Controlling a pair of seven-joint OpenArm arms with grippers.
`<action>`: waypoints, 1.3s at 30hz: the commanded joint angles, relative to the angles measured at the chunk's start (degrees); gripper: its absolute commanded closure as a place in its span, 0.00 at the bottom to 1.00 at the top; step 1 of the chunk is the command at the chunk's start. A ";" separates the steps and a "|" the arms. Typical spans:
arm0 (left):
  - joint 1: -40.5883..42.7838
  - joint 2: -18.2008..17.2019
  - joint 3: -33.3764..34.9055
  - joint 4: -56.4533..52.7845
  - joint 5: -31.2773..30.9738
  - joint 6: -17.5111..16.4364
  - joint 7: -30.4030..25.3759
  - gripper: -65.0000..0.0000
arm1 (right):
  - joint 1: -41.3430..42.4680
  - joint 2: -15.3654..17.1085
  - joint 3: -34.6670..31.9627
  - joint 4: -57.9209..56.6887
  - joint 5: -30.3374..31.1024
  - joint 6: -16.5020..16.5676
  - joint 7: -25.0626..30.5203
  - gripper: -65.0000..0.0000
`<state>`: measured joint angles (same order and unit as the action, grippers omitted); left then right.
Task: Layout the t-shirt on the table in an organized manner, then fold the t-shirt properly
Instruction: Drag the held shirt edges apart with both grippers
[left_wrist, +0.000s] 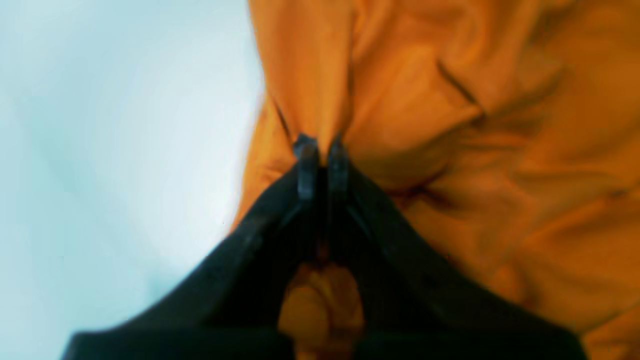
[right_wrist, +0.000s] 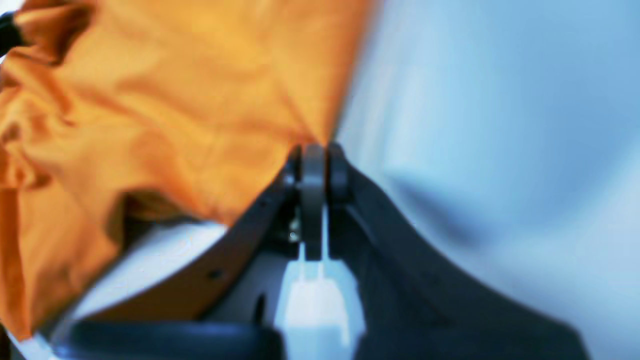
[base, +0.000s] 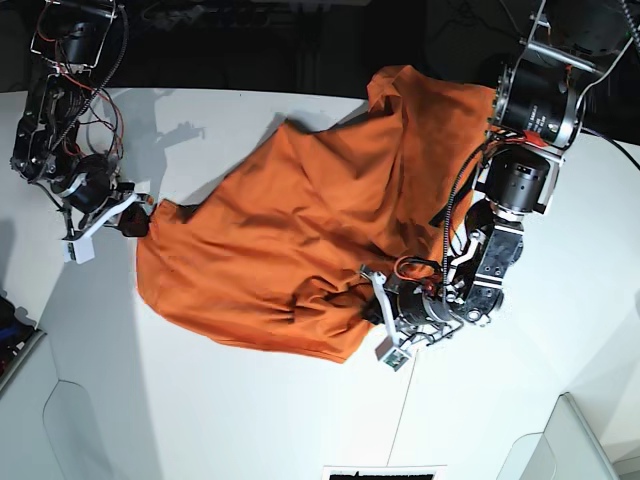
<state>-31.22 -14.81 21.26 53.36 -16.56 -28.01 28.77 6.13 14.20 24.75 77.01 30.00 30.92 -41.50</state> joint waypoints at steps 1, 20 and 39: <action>-2.27 -0.96 -0.37 0.87 1.31 0.15 -0.96 1.00 | 1.14 1.09 2.08 2.62 1.09 0.59 1.62 1.00; -6.16 -0.31 -0.26 0.96 4.02 2.34 -1.77 0.79 | 0.83 4.90 6.43 5.86 10.69 0.92 -7.10 0.45; 0.70 -13.35 -0.26 14.88 -32.46 -11.99 26.51 0.50 | -8.70 -6.03 -0.13 5.84 15.43 2.93 -8.37 0.51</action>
<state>-29.12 -27.27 21.43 67.51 -48.90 -39.51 55.72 -2.90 8.05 24.56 82.17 45.43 33.28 -49.54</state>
